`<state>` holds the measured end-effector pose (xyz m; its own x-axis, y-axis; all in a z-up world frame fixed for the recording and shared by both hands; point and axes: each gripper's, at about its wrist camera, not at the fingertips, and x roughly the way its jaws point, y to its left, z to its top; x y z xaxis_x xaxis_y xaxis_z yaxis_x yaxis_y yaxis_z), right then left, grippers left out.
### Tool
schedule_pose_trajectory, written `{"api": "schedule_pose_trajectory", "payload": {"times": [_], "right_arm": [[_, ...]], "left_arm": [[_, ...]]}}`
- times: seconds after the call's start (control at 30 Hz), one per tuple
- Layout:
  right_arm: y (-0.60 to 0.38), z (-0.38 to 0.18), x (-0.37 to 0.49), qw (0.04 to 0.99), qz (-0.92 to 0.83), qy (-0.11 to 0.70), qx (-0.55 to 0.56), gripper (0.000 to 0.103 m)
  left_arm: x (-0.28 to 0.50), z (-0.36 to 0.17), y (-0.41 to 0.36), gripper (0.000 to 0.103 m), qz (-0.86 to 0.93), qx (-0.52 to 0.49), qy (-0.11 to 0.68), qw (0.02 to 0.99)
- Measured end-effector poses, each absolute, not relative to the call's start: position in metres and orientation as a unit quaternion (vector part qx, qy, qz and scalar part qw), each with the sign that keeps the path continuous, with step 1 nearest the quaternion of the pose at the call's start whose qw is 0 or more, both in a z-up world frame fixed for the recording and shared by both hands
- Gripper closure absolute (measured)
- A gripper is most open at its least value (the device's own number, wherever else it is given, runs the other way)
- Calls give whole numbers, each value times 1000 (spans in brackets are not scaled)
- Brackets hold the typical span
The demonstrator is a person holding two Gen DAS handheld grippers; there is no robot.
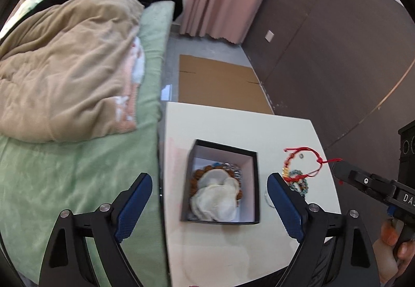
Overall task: Organize jewelry
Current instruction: 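Drop the pouch into the box with left gripper while right gripper carries the red string bracelet there, then move both grippers back over the remaining bracelets and silver hoop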
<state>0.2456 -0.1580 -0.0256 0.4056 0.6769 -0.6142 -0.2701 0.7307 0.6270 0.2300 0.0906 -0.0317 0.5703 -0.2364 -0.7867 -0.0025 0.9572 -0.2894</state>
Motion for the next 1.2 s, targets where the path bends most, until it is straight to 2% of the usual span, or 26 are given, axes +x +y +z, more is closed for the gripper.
{"api": "schedule_pose_trajectory", "payload": {"times": [0.3, 0.33, 0.37, 0.43, 0.67, 1.2], "right_arm": [[-98, -34, 254, 791, 329, 477, 198, 98], [-96, -40, 256, 787, 325, 485, 197, 90], [-95, -47, 258, 782, 318, 498, 196, 67], [-102, -56, 257, 779, 303, 508, 207, 37], [-142, -56, 241, 792, 281, 493, 225, 29], [-242, -26, 172, 829, 210, 459, 240, 28]], "left_arm": [[215, -30, 126, 13, -41, -146, 455, 877], [214, -30, 128, 13, -42, -147, 454, 877], [213, -30, 128, 13, -44, -147, 454, 878], [210, -30, 126, 13, -46, -145, 453, 879], [205, -27, 109, 13, -62, -143, 452, 878], [163, 7, 31, 13, -105, -127, 435, 885]]}}
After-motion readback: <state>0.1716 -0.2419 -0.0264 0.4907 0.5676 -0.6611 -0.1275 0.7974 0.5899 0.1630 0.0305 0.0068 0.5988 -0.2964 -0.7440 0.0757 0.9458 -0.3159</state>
